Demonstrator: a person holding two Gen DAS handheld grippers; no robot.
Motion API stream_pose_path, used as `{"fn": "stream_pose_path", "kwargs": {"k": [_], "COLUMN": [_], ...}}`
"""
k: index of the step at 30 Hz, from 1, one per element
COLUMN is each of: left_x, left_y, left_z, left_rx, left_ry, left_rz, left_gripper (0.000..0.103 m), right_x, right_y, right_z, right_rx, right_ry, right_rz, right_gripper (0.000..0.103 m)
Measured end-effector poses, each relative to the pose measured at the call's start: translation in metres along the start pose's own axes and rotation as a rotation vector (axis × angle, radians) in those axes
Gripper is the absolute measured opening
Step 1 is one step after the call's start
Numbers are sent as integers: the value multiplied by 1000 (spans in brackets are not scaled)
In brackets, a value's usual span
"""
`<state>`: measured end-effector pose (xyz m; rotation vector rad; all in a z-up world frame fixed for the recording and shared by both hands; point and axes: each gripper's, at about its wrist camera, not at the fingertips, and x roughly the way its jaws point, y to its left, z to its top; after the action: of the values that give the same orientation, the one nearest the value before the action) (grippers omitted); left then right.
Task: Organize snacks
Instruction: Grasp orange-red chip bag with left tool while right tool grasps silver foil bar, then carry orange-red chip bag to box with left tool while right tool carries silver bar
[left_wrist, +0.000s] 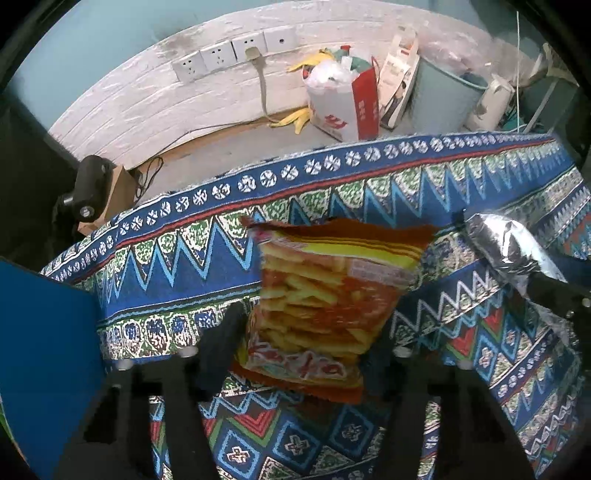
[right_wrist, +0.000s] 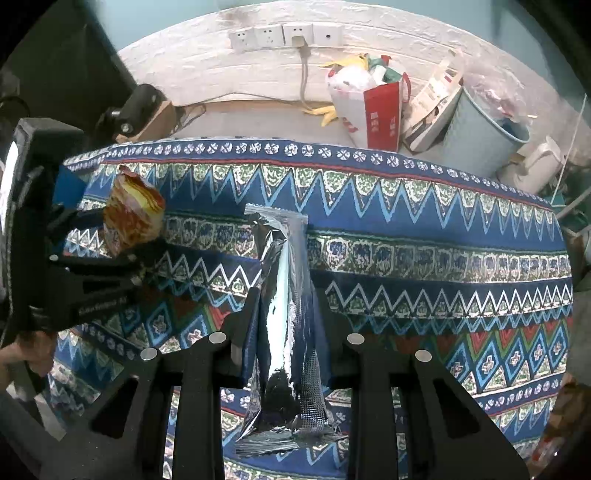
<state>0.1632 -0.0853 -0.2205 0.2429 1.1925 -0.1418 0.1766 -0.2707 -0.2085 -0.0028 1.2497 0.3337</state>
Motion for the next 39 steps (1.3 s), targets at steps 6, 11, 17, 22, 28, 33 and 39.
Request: {"fn": "stream_pose_path", "kwargs": {"k": [6, 11, 17, 22, 28, 33, 39], "left_x": [-13, -28, -55, -76, -102, -128, -154], "left_y": [-5, -4, 4, 9, 15, 21, 32], "left_z": [-6, -12, -13, -19, -28, -36, -49], "left_rx": [12, 9, -10, -19, -30, -35, -56], "left_ry": [-26, -41, -89, -115, -142, -180, -217], "left_rz": [-8, -17, -23, -23, -27, -17, -4], "left_gripper": [40, 38, 38, 38, 38, 38, 38], "right_x": [-9, -20, -35, -49, -72, -91, -111], "right_y": [0, 0, 2, 6, 17, 30, 46], "right_z": [4, 9, 13, 16, 18, 17, 13], "right_rx": [6, 6, 6, -2, -27, -58, -87], "right_ry": [-23, -46, -81, -113, -155, -194, -230], "right_rz": [4, 5, 4, 7, 9, 10, 28], "right_gripper": [25, 25, 25, 25, 25, 25, 25]}}
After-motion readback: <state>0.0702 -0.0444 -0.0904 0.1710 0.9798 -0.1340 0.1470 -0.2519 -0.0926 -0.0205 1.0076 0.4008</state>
